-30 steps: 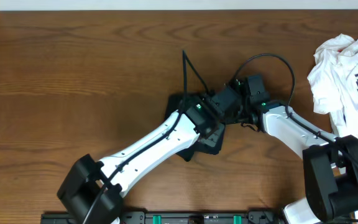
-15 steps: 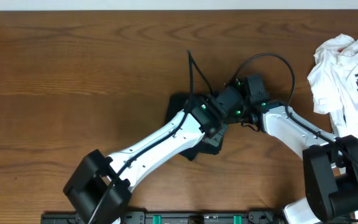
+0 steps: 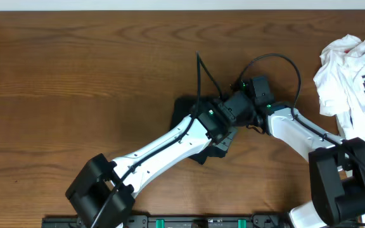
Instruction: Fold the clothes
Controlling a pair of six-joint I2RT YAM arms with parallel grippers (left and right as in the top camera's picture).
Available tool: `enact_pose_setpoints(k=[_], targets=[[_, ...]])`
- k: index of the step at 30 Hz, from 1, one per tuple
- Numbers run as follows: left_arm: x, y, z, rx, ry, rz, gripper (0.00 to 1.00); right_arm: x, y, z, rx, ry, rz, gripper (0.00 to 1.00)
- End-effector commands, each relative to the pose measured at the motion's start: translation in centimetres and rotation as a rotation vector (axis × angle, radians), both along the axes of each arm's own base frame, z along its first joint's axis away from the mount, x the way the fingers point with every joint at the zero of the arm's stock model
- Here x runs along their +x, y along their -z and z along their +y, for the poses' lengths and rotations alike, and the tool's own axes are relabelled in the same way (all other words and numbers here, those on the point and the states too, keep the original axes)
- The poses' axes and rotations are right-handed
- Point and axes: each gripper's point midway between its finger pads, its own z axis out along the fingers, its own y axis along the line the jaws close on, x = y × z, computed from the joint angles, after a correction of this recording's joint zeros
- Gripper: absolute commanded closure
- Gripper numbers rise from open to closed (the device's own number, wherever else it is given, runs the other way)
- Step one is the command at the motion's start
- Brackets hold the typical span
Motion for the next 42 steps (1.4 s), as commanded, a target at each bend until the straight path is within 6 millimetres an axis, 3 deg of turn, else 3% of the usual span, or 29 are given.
enact_pose_setpoints(k=[1, 7, 17, 20, 26, 30, 31, 33, 36, 42], targets=[[-0.1, 0.6, -0.3, -0.002, 0.000, 0.009, 0.94, -0.1, 0.6, -0.5, -0.023, 0.000, 0.006, 0.99], [-0.1, 1.2, -0.3, -0.002, 0.000, 0.009, 0.94, -0.1, 0.6, -0.6, -0.024, 0.002, 0.005, 0.98], [-0.3, 2.3, -0.1, -0.003, -0.017, 0.014, 0.94, 0.3, 0.4, -0.7, -0.020, 0.008, -0.011, 0.89], [-0.2, 2.4, -0.2, -0.008, -0.017, 0.012, 0.89, 0.7, 0.3, -1.3, -0.017, 0.026, -0.015, 0.88], [0.0, 2.0, -1.8, -0.081, -0.003, 0.015, 0.89, 1.0, 0.0, -2.5, -0.009, 0.060, -0.013, 0.89], [-0.1, 1.8, -2.6, -0.118, 0.008, 0.023, 0.83, 1.2, -0.3, -3.3, -0.007, 0.080, -0.018, 0.90], [-0.3, 1.7, -3.1, -0.142, 0.017, 0.037, 0.83, 1.3, -0.7, -3.2, 0.001, 0.076, -0.026, 0.90], [-0.4, 1.4, -3.8, -0.176, 0.035, 0.045, 0.73, 1.6, -2.1, -2.9, 0.035, 0.050, -0.059, 0.90], [0.1, 0.1, -4.0, -0.180, 0.058, 0.015, 0.71, 2.1, -5.5, -2.2, 0.099, 0.005, -0.139, 0.89], [4.1, -3.7, 0.2, -0.112, -0.095, -0.158, 0.71, 1.1, -12.0, 0.0, 0.248, -0.084, -0.268, 0.87]])
